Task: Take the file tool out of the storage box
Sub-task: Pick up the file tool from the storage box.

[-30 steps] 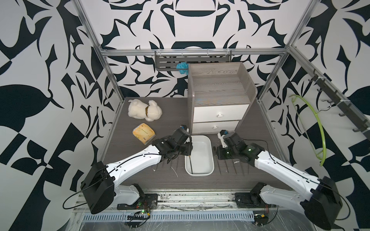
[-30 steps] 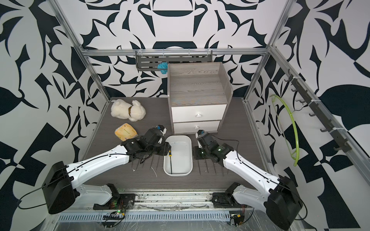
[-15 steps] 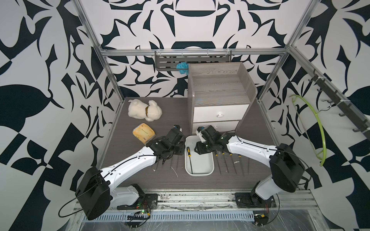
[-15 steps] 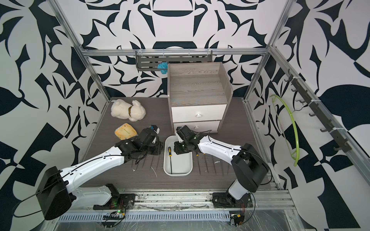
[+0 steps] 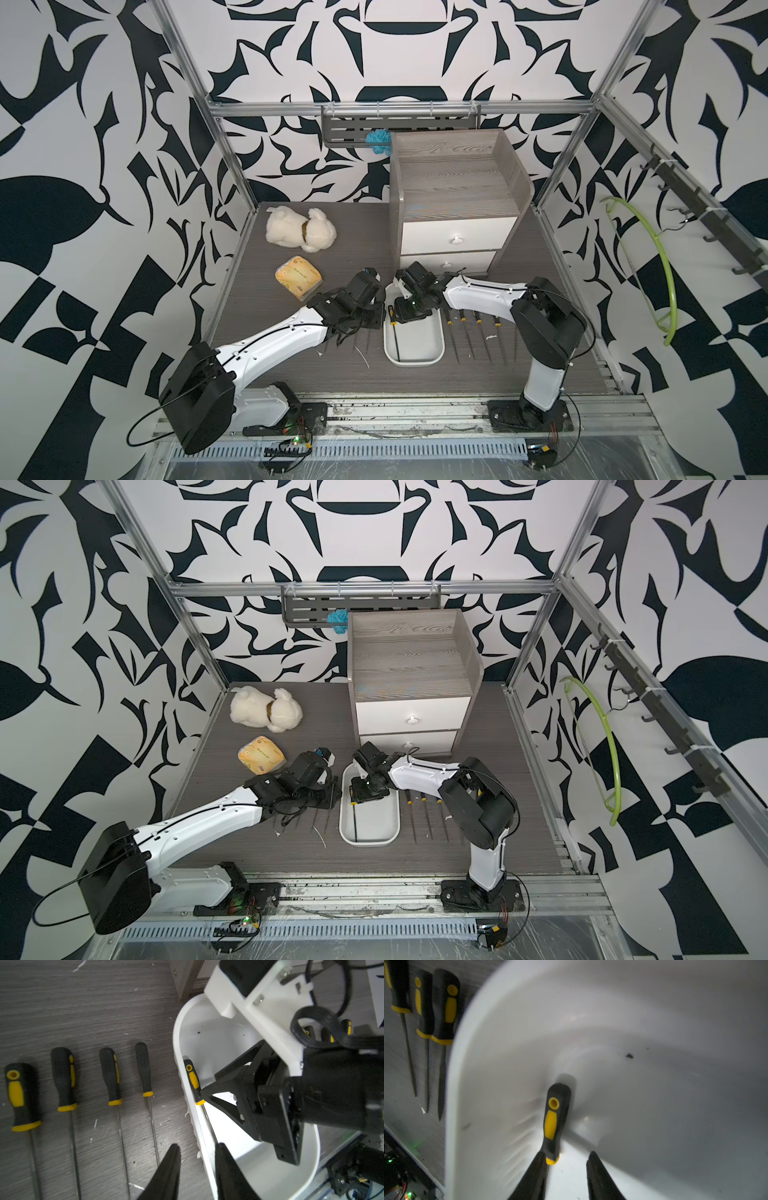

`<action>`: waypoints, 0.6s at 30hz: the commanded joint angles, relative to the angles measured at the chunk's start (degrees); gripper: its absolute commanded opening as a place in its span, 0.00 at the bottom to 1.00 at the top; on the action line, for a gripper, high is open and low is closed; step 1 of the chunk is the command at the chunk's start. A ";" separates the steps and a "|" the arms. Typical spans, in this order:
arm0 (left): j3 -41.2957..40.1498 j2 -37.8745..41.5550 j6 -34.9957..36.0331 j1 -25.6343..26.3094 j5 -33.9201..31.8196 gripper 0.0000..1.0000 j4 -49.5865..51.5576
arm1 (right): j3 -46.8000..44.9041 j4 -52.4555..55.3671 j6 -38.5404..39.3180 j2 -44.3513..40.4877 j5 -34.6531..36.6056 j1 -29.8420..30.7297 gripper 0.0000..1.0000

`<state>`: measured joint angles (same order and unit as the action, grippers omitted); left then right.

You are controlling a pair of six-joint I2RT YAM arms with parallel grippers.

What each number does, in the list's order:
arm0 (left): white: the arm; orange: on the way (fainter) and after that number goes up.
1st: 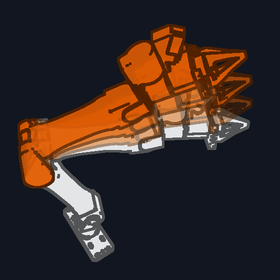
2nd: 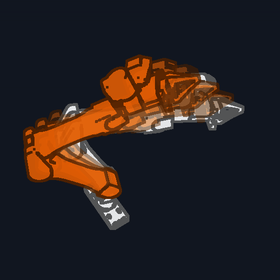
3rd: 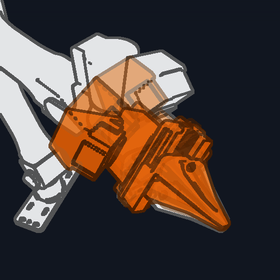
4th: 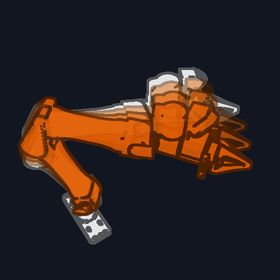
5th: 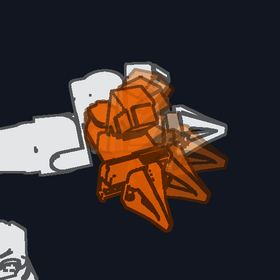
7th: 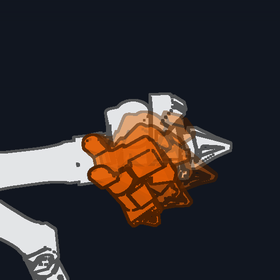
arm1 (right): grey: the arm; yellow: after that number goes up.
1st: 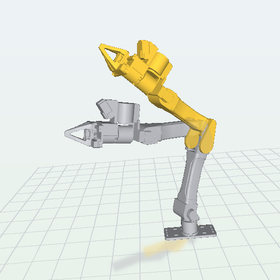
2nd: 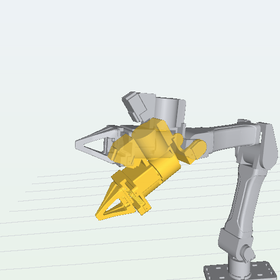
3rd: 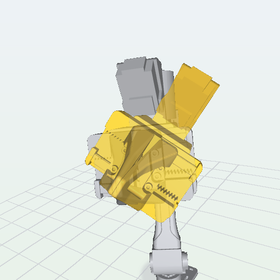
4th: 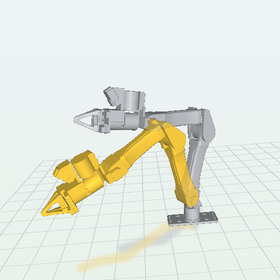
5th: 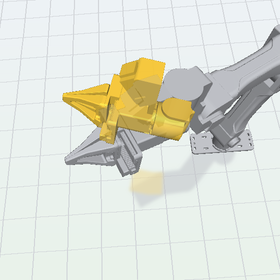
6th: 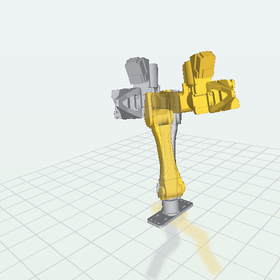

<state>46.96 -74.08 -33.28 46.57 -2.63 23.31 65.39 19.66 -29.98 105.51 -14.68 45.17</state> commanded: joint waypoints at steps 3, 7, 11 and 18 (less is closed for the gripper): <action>-0.31 -3.63 -0.30 0.10 2.14 0.30 0.15 | 1.91 1.30 1.15 -1.48 3.07 1.40 0.37; -0.03 -4.17 -0.38 0.50 1.98 0.26 0.24 | 2.14 0.79 0.88 -0.95 2.74 2.05 0.37; -0.37 -3.49 -0.65 0.63 1.21 0.24 0.60 | 4.41 3.45 1.40 2.15 3.88 2.82 0.38; 0.01 -4.30 -0.65 0.63 1.17 0.26 0.96 | 7.80 14.75 2.38 4.85 16.73 2.96 0.32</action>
<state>46.96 -78.02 -33.89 47.03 -1.45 23.27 71.72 26.26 -28.69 110.10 -6.04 48.05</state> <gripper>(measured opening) 0.259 0.334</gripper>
